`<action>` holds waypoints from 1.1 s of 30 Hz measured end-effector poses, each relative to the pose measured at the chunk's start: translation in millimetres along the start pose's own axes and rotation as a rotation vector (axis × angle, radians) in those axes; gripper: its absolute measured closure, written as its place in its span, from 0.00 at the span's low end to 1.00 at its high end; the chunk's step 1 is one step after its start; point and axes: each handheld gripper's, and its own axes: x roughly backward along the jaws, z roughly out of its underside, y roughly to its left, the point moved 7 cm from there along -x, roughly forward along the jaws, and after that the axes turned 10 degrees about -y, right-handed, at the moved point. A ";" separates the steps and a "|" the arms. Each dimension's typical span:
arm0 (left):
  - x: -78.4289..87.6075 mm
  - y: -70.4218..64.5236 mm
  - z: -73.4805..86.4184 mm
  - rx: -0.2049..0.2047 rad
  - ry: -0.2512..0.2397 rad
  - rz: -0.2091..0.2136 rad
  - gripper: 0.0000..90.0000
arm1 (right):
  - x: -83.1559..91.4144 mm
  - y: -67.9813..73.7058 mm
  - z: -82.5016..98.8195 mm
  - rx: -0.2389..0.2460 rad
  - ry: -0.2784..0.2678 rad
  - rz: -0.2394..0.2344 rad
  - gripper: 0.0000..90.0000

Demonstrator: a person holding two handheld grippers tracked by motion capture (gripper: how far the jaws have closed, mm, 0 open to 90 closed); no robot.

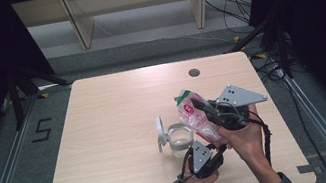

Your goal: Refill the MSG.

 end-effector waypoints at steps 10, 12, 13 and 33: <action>-1.8 -1.5 1.6 0.007 -0.014 -0.006 0.83 | -10.8 3.3 2.2 0.010 0.011 0.000 1.00; -1.8 -2.0 1.6 0.009 -0.018 0.004 0.83 | -12.1 3.2 3.1 0.011 0.017 0.000 1.00; -1.6 -1.9 1.7 0.008 -0.017 -0.001 0.83 | -13.7 3.7 3.1 0.004 0.014 -0.003 1.00; -3.8 -1.0 5.6 0.025 -0.012 -0.012 0.83 | -28.8 5.5 8.8 0.037 0.045 -0.013 1.00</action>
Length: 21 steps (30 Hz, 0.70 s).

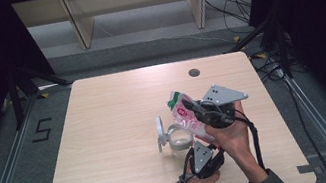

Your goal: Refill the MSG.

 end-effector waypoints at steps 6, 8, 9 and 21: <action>-1.3 -0.1 1.1 0.006 -0.002 0.000 0.83 | -2.2 1.8 3.1 -0.009 0.034 0.015 1.00; -1.7 0.2 1.1 0.003 0.000 -0.002 0.83 | -3.5 0.9 3.0 -0.002 0.027 0.020 1.00; -2.2 0.4 1.0 0.005 0.000 -0.001 0.83 | -4.1 1.6 3.1 -0.007 0.029 0.008 1.00; -5.5 -2.7 1.7 0.009 -0.007 0.007 0.84 | -6.7 2.5 5.2 0.014 0.062 0.026 1.00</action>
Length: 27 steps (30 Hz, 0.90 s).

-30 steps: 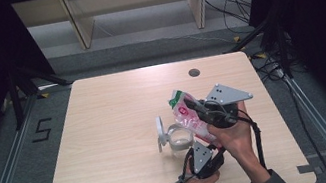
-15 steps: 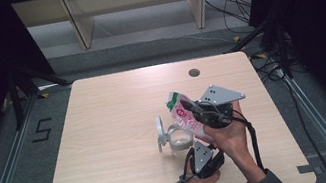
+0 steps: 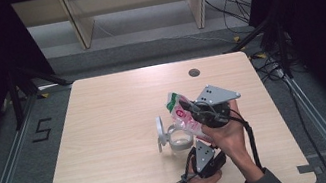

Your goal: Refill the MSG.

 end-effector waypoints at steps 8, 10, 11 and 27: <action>-0.1 -0.6 0.1 -0.003 0.001 -0.001 0.84 | -4.4 2.5 0.5 0.022 0.004 -0.015 1.00; -0.3 -0.3 0.0 -0.005 0.000 0.000 0.84 | -4.2 1.9 0.7 0.034 0.009 -0.018 1.00; -0.7 -0.8 -0.1 -0.002 -0.004 0.002 0.84 | -4.6 1.5 0.0 0.041 0.000 -0.009 1.00; -0.9 -1.4 0.8 -0.011 0.008 -0.002 0.84 | -9.0 4.2 1.8 0.058 0.012 -0.010 1.00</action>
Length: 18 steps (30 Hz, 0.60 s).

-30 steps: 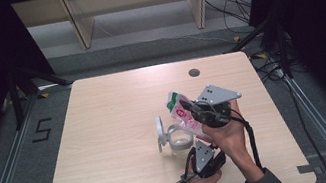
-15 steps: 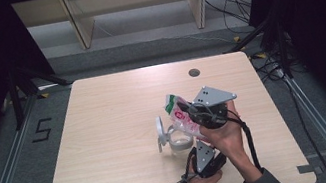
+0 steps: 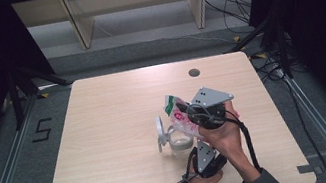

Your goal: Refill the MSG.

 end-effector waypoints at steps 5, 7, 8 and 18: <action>-1.4 -0.4 -0.8 -0.001 -0.014 0.007 0.84 | 0.1 0.0 -0.4 0.009 0.005 0.004 1.00; -2.3 -1.1 -1.0 0.000 -0.017 0.009 0.84 | -0.5 0.9 -0.5 0.015 0.007 -0.009 1.00; -2.3 -1.3 -1.0 0.000 -0.017 0.010 0.84 | -1.0 1.0 -0.6 0.016 0.007 -0.007 1.00; -4.9 -2.5 -4.6 0.001 -0.028 0.017 0.84 | 0.2 3.5 -1.7 0.009 0.031 0.001 1.00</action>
